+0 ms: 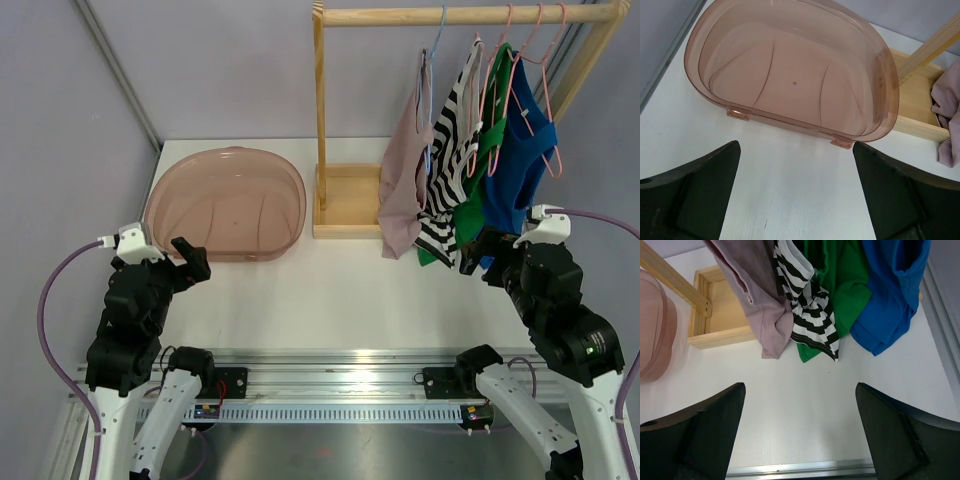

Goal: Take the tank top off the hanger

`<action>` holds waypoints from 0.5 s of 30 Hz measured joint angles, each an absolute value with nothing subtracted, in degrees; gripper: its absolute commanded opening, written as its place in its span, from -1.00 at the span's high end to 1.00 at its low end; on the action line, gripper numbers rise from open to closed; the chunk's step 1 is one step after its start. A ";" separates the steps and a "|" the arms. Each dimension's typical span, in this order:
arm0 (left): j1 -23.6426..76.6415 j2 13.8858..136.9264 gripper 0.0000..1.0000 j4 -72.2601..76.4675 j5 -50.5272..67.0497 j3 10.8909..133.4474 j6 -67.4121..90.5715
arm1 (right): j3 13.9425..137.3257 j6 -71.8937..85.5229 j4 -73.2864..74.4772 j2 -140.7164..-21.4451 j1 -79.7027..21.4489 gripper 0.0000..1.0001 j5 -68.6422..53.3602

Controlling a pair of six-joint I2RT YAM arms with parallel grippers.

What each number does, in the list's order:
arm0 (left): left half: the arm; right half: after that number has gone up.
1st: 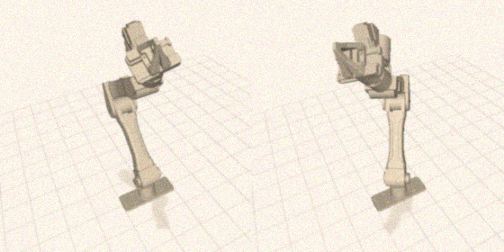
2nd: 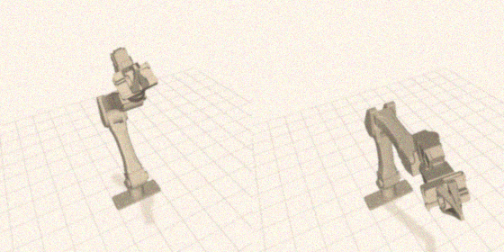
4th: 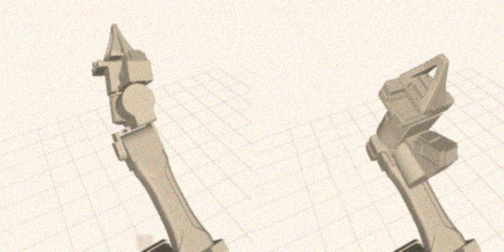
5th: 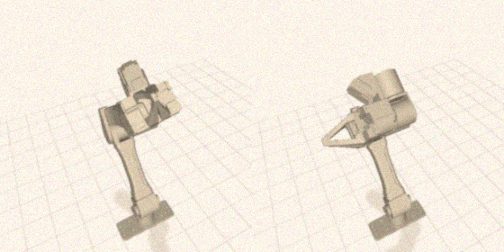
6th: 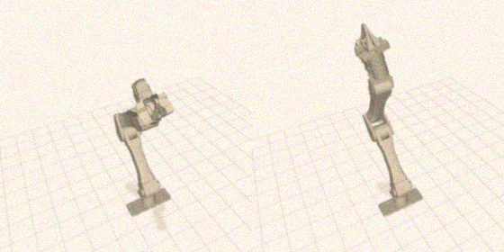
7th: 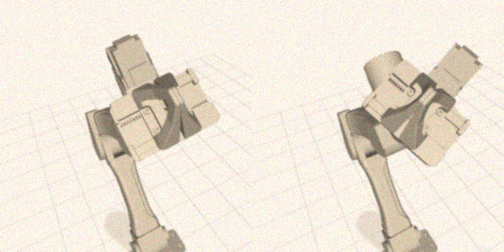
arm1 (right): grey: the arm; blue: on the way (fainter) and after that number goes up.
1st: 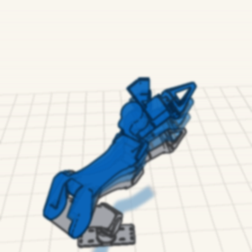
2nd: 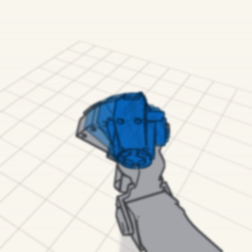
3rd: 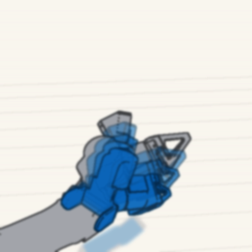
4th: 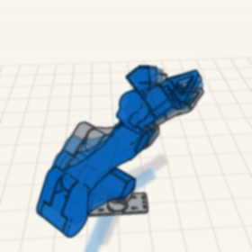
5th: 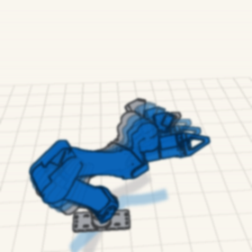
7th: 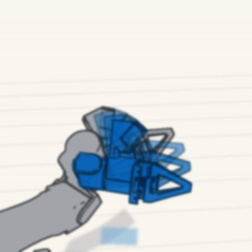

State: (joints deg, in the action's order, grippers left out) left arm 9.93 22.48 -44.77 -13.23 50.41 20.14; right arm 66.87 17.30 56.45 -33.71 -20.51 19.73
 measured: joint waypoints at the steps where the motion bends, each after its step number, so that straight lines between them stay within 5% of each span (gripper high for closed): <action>1: 9.96 22.48 -0.98 -44.69 -13.04 50.39 20.14 | 66.87 17.30 56.42 -33.54 -20.53 -0.99 19.68; 15: 10.09 22.61 -0.98 -43.53 -10.24 50.11 19.97 | 73.87 17.23 48.99 -39.09 -20.53 -0.99 12.67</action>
State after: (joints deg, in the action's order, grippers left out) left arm 10.09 22.61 -43.53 -10.24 50.11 19.97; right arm 73.87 17.23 48.99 -39.09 -20.53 12.67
